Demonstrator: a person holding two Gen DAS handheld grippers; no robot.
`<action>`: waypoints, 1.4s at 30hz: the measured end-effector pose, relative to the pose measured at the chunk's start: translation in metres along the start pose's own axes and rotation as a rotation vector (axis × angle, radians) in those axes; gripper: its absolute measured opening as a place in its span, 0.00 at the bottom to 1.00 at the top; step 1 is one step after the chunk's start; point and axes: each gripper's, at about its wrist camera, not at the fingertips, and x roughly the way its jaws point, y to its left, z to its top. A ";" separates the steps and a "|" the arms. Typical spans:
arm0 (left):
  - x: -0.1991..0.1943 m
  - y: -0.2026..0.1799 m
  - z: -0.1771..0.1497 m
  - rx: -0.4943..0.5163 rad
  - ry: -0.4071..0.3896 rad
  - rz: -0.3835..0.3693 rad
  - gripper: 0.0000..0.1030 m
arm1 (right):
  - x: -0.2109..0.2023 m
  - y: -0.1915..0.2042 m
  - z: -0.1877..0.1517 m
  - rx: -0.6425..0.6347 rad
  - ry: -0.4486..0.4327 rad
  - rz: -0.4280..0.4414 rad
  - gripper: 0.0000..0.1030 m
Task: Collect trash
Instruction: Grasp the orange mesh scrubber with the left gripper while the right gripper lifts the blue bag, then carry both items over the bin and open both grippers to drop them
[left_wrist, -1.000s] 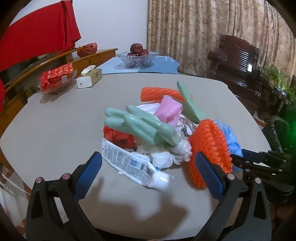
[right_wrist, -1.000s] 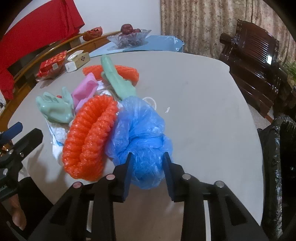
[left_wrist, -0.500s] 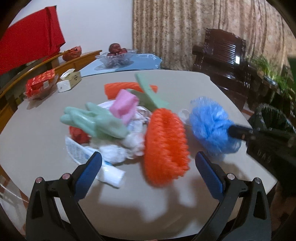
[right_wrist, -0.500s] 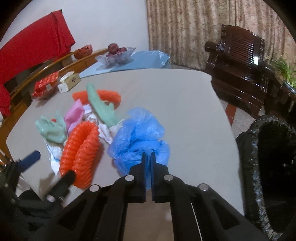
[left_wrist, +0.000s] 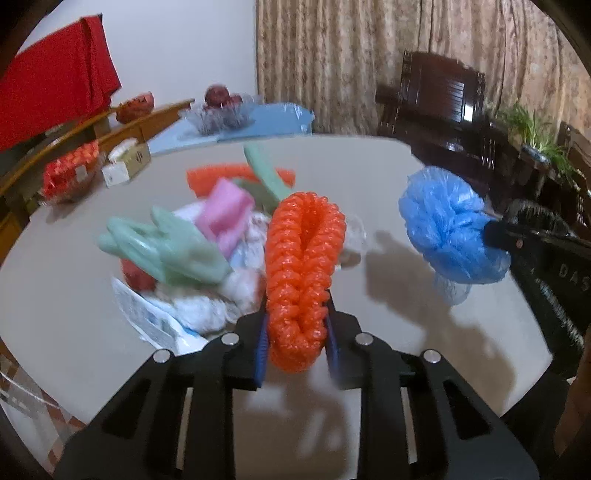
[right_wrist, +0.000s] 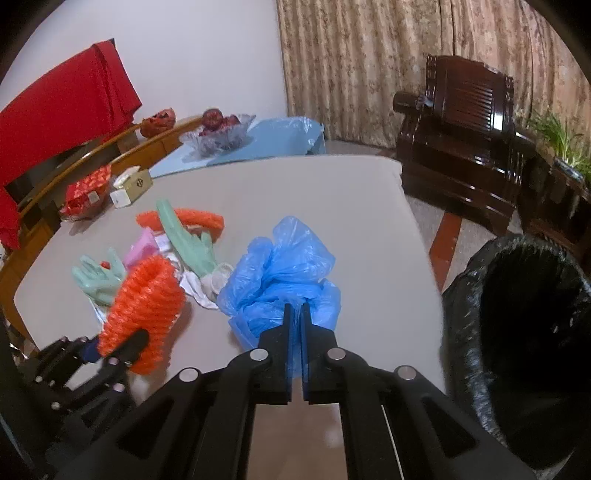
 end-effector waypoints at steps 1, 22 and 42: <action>-0.007 -0.001 0.003 0.006 -0.016 0.012 0.23 | -0.005 0.000 0.001 -0.006 -0.011 -0.004 0.03; -0.065 -0.129 0.051 -0.077 0.011 -0.119 0.23 | -0.123 -0.130 0.015 0.094 -0.124 -0.145 0.03; -0.008 -0.299 0.039 0.105 0.134 -0.299 0.23 | -0.098 -0.269 -0.029 0.215 0.001 -0.282 0.03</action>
